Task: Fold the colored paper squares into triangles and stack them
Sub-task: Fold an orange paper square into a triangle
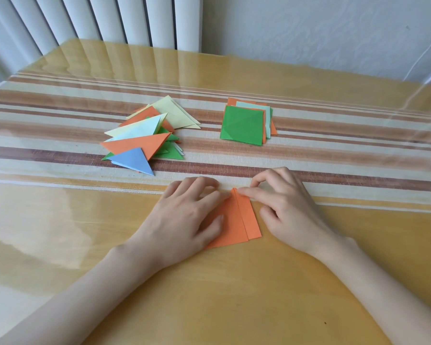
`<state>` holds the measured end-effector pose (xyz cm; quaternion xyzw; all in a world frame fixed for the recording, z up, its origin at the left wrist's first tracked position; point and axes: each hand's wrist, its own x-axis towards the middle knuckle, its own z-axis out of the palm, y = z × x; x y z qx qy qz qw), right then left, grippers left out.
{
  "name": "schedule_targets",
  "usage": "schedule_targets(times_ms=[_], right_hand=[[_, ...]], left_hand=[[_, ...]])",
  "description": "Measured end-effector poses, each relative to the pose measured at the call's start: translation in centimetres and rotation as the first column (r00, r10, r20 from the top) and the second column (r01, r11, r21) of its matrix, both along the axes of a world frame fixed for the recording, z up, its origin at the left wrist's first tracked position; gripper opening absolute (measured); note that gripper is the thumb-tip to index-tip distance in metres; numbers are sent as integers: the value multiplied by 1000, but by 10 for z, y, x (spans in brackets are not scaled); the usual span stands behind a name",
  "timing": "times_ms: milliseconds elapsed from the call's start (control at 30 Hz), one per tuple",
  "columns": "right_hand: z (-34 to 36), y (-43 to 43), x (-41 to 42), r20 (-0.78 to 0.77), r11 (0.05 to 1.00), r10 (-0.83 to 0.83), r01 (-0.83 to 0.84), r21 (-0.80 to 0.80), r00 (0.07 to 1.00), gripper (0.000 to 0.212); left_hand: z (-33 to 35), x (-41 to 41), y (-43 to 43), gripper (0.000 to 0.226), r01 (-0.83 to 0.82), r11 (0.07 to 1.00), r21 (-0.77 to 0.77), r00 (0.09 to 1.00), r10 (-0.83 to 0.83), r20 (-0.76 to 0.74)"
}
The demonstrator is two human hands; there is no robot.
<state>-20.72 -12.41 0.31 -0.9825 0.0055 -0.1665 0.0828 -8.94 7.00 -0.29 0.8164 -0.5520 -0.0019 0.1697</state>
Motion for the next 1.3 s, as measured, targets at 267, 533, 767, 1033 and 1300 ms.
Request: schedule_targets(times_ms=[267, 533, 767, 1033, 1300], right_hand=[[1, 7, 0, -12, 990, -53, 51, -131, 999, 50], [-1, 13, -15, 56, 992, -71, 76, -101, 996, 49], [-8, 15, -19, 43, 986, -108, 102, 128, 993, 51], [-9, 23, -25, 47, 995, -69, 66, 72, 996, 48], [-8, 24, -27, 54, 998, 61, -62, 15, 997, 41]], left_hand=[[2, -2, -3, 45, -11, 1000, 20, 994, 9, 110], [2, -5, -1, 46, -30, 1000, -8, 995, 31, 96], [3, -29, 15, 75, -11, 999, -35, 998, 13, 58], [5, -21, 20, 30, -118, 951, -285, 988, 141, 63], [6, 1, 1, 42, -448, 884, -133, 882, 413, -228]])
